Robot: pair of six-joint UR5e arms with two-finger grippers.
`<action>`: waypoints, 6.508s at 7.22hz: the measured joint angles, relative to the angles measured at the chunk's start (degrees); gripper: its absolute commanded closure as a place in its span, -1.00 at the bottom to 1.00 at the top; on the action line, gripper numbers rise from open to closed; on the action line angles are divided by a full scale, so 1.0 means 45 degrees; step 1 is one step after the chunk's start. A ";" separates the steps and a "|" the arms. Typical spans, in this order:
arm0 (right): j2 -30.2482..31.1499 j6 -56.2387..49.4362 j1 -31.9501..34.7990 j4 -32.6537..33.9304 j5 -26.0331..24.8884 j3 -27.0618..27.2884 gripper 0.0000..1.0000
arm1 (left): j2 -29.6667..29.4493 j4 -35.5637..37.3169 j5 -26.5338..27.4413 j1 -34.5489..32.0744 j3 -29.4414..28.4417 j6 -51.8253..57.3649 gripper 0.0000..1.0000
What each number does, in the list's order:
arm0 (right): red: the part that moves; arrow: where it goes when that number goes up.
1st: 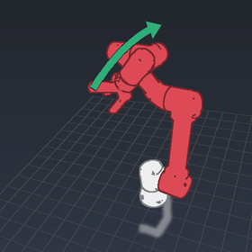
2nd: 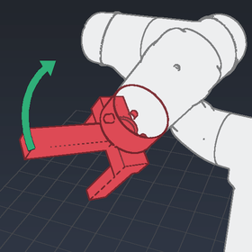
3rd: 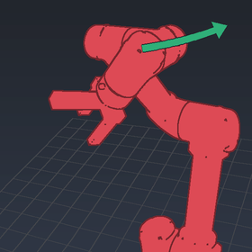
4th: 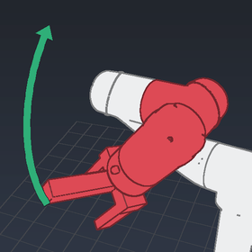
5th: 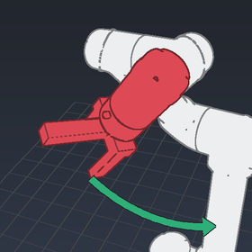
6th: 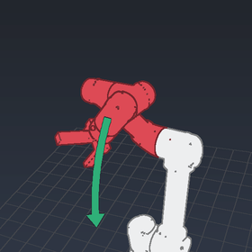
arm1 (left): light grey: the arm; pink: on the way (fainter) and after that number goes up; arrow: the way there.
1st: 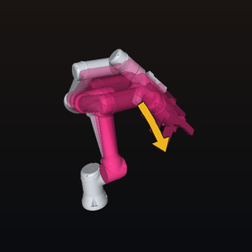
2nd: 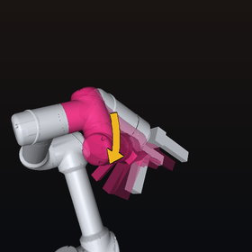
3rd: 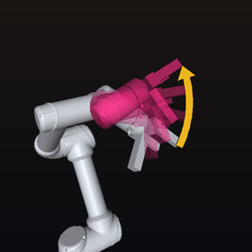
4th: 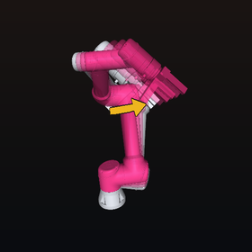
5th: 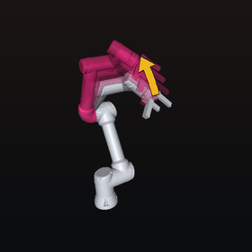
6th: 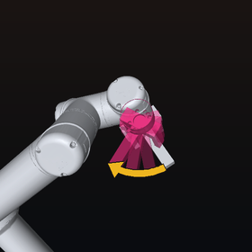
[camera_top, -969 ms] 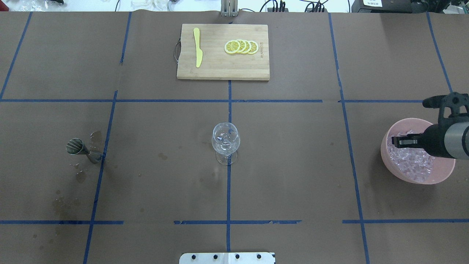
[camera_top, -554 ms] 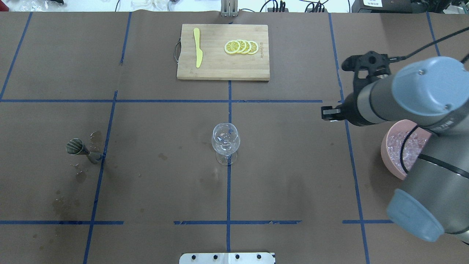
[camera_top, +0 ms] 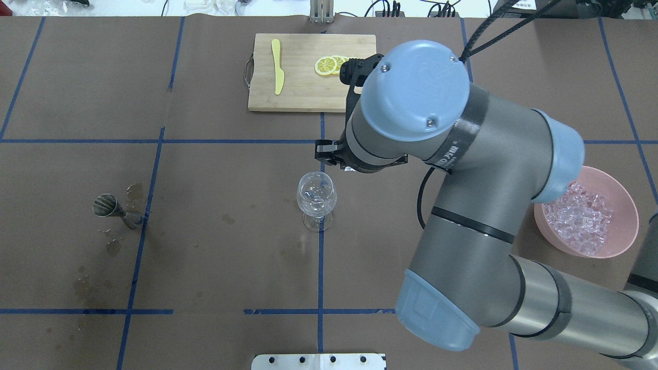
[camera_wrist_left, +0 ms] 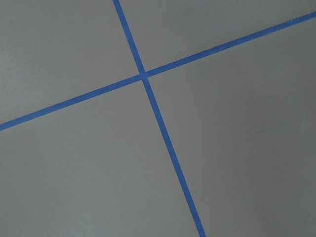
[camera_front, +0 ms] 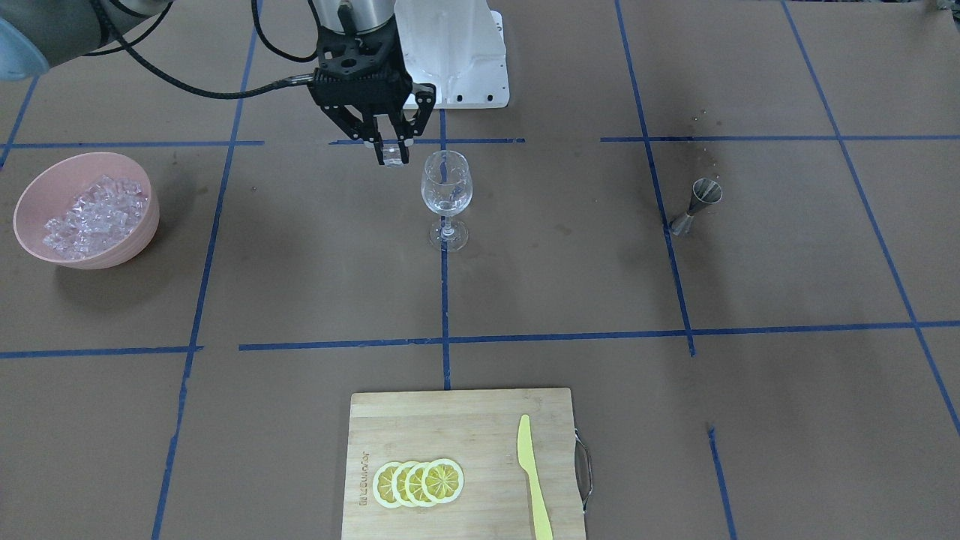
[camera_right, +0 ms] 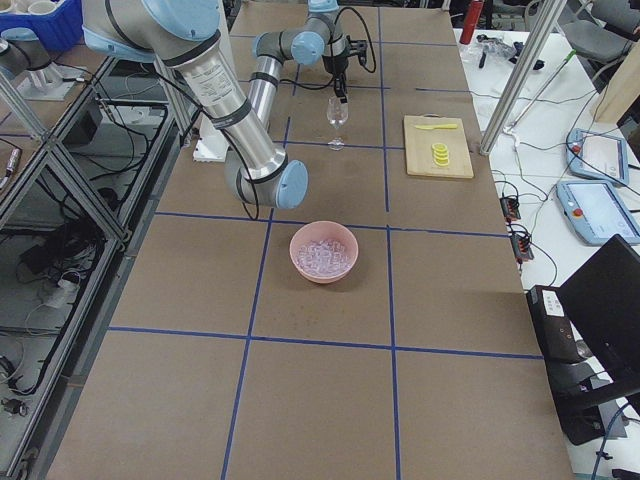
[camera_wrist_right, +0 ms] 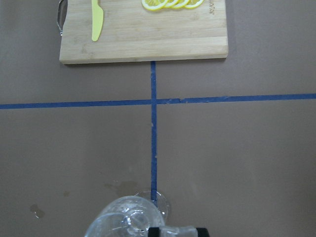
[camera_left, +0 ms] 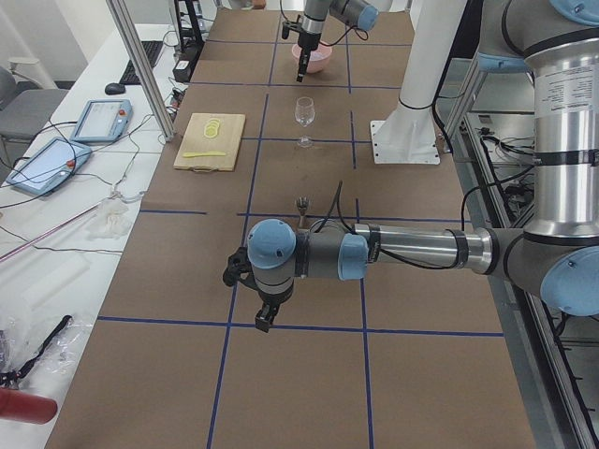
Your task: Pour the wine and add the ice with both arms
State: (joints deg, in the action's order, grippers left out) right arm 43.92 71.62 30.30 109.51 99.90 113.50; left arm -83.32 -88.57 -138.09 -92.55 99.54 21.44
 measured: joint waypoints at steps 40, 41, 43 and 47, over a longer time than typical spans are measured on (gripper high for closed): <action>1.2565 -1.9144 1.3949 -0.3511 0.7161 -0.3162 -1.00 | 0.1033 -0.0024 0.0139 -0.0391 0.0575 0.0002 -1.00; 1.2567 -1.9140 1.3949 -0.3514 0.7169 -0.3161 -1.00 | 0.1040 -0.0024 0.0140 -0.0391 0.0575 0.0002 -1.00; 1.2586 -1.9155 1.3949 -0.3516 0.7175 -0.3168 -1.00 | 0.1071 -0.0020 0.0139 -0.0391 0.0575 0.0002 -1.00; 1.2650 -1.9201 1.3950 -0.3516 0.7176 -0.3203 -1.00 | 0.1143 -0.0005 0.0139 -0.0391 0.0544 0.0002 -1.00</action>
State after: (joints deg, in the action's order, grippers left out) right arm 100.85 -14.79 93.08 93.69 132.19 99.09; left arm -78.17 -88.59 -137.46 -94.31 101.99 21.45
